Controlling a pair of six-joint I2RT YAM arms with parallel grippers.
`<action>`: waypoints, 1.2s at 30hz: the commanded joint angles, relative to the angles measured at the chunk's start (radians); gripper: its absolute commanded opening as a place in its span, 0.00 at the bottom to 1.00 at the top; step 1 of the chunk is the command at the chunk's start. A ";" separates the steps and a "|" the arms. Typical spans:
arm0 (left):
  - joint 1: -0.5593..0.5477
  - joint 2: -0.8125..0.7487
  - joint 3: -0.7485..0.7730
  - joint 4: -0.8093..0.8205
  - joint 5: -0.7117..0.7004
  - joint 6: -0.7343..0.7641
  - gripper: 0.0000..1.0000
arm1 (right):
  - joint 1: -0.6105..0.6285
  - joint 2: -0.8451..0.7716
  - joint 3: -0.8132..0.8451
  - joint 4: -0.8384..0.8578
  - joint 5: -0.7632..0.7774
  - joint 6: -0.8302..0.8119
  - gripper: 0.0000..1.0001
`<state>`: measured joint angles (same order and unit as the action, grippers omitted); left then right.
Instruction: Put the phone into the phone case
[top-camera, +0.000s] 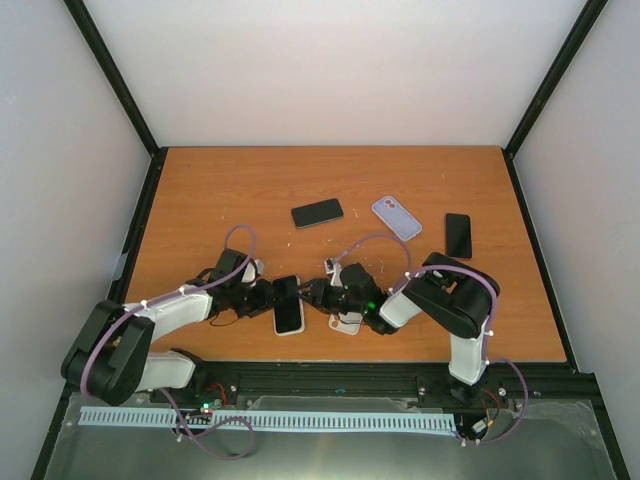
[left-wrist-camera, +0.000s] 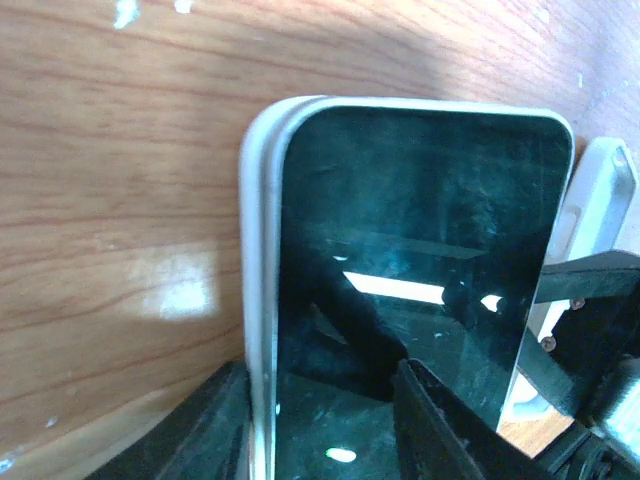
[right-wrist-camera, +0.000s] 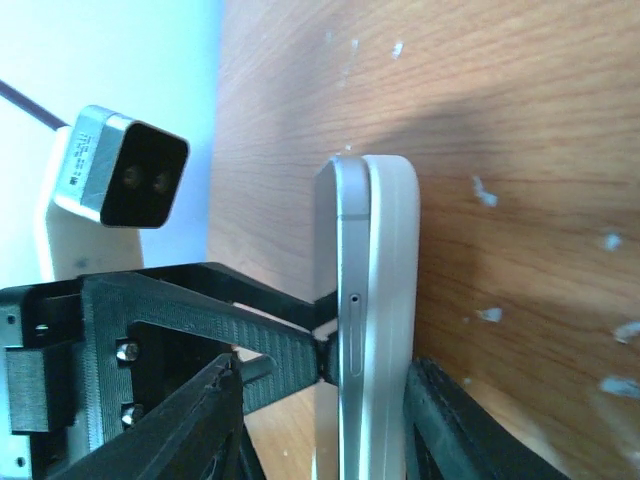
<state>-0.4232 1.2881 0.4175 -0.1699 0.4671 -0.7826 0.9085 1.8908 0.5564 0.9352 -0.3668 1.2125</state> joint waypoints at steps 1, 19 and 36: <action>-0.020 0.001 -0.009 0.072 0.092 0.010 0.43 | 0.044 -0.052 0.010 0.203 -0.154 0.006 0.45; -0.022 0.003 -0.021 0.237 0.281 0.074 0.47 | 0.032 -0.043 -0.053 0.271 -0.165 0.021 0.45; -0.022 0.011 0.014 0.162 0.213 0.104 0.46 | 0.032 -0.045 -0.080 0.115 -0.194 -0.041 0.35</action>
<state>-0.4335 1.3079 0.3733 -0.0769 0.6525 -0.7040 0.9104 1.8339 0.4564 1.0042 -0.4500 1.1820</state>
